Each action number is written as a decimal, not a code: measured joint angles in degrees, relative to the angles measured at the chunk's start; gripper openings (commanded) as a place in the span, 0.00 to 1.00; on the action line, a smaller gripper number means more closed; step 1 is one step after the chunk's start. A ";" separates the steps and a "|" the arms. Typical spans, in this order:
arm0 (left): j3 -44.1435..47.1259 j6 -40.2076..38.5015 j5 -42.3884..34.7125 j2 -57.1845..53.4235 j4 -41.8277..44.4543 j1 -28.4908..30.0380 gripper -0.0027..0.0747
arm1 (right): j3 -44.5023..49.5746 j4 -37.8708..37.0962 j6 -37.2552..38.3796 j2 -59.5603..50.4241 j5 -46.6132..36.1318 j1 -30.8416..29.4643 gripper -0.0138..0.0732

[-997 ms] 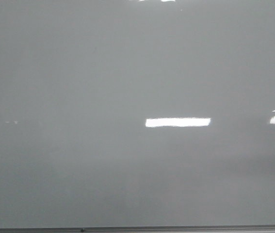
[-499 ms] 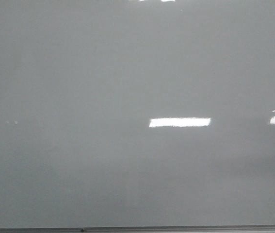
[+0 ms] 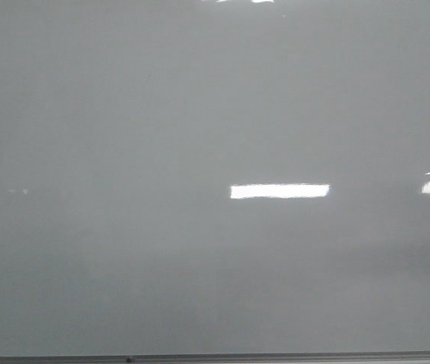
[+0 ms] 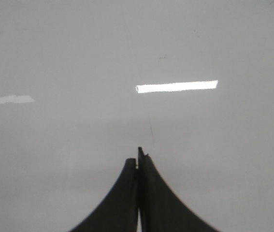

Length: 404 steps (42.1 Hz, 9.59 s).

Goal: Write number 7 on whiteboard

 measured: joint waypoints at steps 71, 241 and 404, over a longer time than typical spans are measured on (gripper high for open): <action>-23.85 0.00 12.90 20.54 4.84 0.00 0.70 | -24.25 0.00 0.00 21.04 11.69 0.00 0.51; -46.76 27.96 34.48 50.90 2.84 -56.56 0.09 | -64.00 22.14 -38.24 65.07 34.52 47.93 0.83; -32.55 17.46 36.38 21.01 -1.09 -56.56 0.01 | -57.62 42.09 -46.23 83.62 6.05 21.24 0.09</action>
